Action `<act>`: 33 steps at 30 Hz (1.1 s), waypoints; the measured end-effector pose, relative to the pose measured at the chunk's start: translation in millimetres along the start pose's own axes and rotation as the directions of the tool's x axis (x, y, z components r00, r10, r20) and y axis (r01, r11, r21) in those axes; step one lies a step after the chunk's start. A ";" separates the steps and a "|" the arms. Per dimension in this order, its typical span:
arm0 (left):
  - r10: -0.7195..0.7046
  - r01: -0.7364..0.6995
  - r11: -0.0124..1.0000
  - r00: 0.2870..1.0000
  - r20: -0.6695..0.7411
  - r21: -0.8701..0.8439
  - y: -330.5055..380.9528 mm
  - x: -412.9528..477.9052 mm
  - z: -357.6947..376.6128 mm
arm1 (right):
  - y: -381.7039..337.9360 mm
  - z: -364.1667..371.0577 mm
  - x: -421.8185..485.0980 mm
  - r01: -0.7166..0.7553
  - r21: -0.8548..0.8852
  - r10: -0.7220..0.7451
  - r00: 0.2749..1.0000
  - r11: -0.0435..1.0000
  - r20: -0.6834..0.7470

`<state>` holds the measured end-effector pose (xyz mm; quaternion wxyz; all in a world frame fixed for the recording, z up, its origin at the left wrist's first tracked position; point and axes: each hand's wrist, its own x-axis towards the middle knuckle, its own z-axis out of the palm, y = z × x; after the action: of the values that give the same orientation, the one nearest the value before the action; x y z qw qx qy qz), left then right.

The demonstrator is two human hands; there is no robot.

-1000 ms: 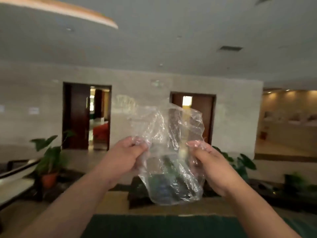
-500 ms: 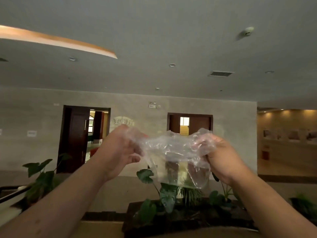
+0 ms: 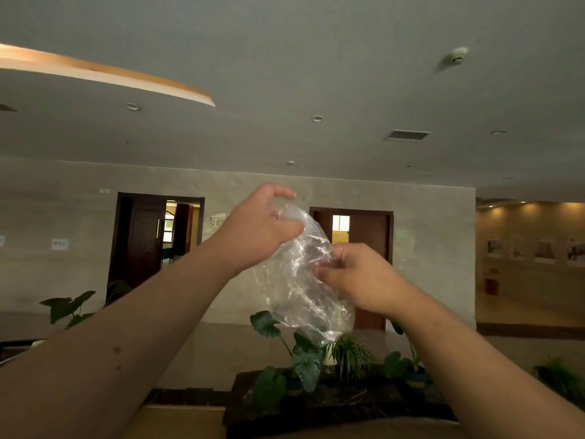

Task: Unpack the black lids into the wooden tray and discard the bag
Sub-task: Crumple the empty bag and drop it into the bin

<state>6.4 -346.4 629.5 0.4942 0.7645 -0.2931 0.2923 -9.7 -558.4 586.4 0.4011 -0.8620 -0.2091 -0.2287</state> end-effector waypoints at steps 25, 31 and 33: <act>-0.156 0.482 0.634 0.846 0.510 -0.605 -10.4 -17.7 -24.4 | -22.3 16.3 16.7 0.194 0.586 -0.001 0.950 0.787 -0.314; -0.180 0.229 0.913 0.969 0.172 -0.337 -10.5 -19.2 -17.3 | -28.1 28.8 15.9 0.165 0.582 0.029 0.951 0.796 -0.309; -0.137 0.131 0.964 0.991 -0.008 -0.229 -14.6 -18.9 -19.5 | -30.7 34.1 16.2 0.017 0.708 0.118 0.983 0.706 -0.142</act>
<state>1.6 -320.3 613.7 0.6009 0.7172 -0.2664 0.2316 -5.6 -510.6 594.3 0.7231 -0.6247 -0.2205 -0.1957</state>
